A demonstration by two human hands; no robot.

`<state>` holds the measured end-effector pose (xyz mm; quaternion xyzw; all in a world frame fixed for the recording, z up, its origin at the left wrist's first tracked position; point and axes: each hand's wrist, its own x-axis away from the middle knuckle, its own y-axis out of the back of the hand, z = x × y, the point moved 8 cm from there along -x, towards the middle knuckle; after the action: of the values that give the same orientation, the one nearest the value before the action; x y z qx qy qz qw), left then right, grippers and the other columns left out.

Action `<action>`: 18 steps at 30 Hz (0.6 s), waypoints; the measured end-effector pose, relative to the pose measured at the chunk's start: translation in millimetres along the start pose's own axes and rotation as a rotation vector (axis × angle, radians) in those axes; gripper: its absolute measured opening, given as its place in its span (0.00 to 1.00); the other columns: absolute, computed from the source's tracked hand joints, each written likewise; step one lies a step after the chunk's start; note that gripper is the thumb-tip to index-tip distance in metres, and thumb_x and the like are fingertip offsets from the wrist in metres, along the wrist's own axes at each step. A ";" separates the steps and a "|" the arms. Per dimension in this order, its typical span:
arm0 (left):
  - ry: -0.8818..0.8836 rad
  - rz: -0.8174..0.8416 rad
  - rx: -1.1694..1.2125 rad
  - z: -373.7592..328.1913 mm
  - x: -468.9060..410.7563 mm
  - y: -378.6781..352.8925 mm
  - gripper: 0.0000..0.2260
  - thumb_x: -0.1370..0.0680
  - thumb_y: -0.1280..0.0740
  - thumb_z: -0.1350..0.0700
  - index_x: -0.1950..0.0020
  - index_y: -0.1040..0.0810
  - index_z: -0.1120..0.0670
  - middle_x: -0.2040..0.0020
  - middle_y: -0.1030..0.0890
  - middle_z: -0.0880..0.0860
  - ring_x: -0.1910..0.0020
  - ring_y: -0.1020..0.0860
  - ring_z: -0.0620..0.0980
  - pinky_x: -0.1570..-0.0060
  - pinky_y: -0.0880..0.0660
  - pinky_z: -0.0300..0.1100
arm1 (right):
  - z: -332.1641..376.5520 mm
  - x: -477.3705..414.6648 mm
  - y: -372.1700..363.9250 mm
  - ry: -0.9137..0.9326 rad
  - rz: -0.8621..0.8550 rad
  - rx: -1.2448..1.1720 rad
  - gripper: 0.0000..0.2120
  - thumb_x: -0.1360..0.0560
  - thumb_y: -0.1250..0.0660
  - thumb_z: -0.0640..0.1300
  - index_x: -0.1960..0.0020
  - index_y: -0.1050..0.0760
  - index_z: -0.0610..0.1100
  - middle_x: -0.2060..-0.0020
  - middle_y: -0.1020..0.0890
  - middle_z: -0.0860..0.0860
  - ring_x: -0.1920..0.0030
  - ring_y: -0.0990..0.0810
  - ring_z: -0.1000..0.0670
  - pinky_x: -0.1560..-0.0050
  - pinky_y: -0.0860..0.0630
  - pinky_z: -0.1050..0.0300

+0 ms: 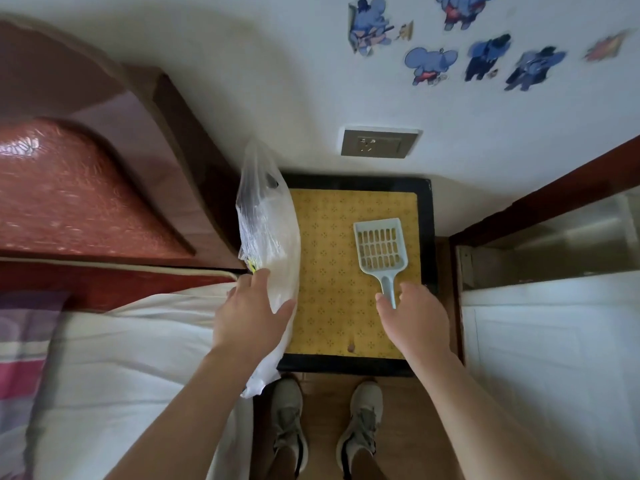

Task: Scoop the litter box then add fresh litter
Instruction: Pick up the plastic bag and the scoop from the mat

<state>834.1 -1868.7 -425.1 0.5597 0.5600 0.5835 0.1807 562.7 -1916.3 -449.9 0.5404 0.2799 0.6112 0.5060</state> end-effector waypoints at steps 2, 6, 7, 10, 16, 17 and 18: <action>0.023 -0.007 0.008 1.5 -6.2 -5.8 0.30 0.25 0.33 0.39 0.29 0.37 0.49 0.36 0.26 0.52 0.38 0.25 0.55 0.48 0.23 0.51 | -1.1 -3.5 -6.7 -0.023 -0.006 0.002 0.17 0.23 0.38 0.61 0.52 0.23 0.47 0.64 0.25 0.55 0.65 0.24 0.55 0.67 0.26 0.60; 0.052 -0.030 0.013 2.0 -15.1 -13.1 0.28 0.25 0.30 0.43 0.30 0.36 0.50 0.38 0.24 0.52 0.39 0.24 0.55 0.51 0.24 0.49 | -4.5 -6.2 -15.4 -0.063 0.001 -0.009 0.14 0.25 0.35 0.60 0.58 0.26 0.49 0.68 0.25 0.54 0.70 0.24 0.55 0.71 0.25 0.59; 0.053 -0.037 0.017 1.8 -16.5 -14.4 0.27 0.25 0.30 0.45 0.30 0.36 0.50 0.38 0.23 0.52 0.39 0.24 0.55 0.52 0.24 0.49 | -5.4 -6.5 -16.6 -0.068 0.001 -0.014 0.14 0.25 0.34 0.59 0.59 0.26 0.50 0.69 0.25 0.54 0.71 0.24 0.55 0.72 0.27 0.60; 0.056 -0.060 0.055 2.0 -20.0 -16.6 0.24 0.24 0.30 0.50 0.30 0.34 0.51 0.38 0.22 0.52 0.41 0.22 0.55 0.53 0.25 0.48 | -7.9 -6.2 -17.8 -0.083 -0.005 -0.044 0.13 0.24 0.33 0.57 0.62 0.27 0.51 0.71 0.25 0.54 0.73 0.25 0.56 0.73 0.31 0.61; 0.031 -0.127 0.143 1.3 -17.6 -6.9 0.19 0.24 0.31 0.56 0.34 0.28 0.52 0.44 0.19 0.52 0.49 0.21 0.56 0.58 0.28 0.44 | -7.6 -3.7 -15.0 -0.094 -0.007 -0.079 0.13 0.24 0.31 0.55 0.62 0.27 0.49 0.71 0.25 0.55 0.73 0.26 0.58 0.73 0.36 0.65; 0.024 -0.138 0.154 0.6 -16.1 -4.0 0.19 0.24 0.31 0.57 0.34 0.28 0.52 0.45 0.19 0.52 0.50 0.21 0.56 0.58 0.29 0.44 | -7.0 -2.9 -13.4 -0.097 -0.010 -0.085 0.13 0.24 0.31 0.54 0.63 0.26 0.49 0.71 0.25 0.55 0.73 0.27 0.58 0.73 0.37 0.65; 0.015 -0.148 0.162 -0.4 -14.4 -0.7 0.18 0.24 0.31 0.57 0.34 0.27 0.52 0.46 0.19 0.52 0.50 0.21 0.56 0.58 0.30 0.43 | -6.1 -2.0 -11.0 -0.097 -0.017 -0.092 0.13 0.24 0.31 0.54 0.63 0.26 0.48 0.71 0.25 0.55 0.73 0.27 0.58 0.73 0.37 0.66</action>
<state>837.9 -1880.7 -432.1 0.5252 0.6465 0.5255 0.1734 560.3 -1913.2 -462.0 0.5431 0.2312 0.5923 0.5485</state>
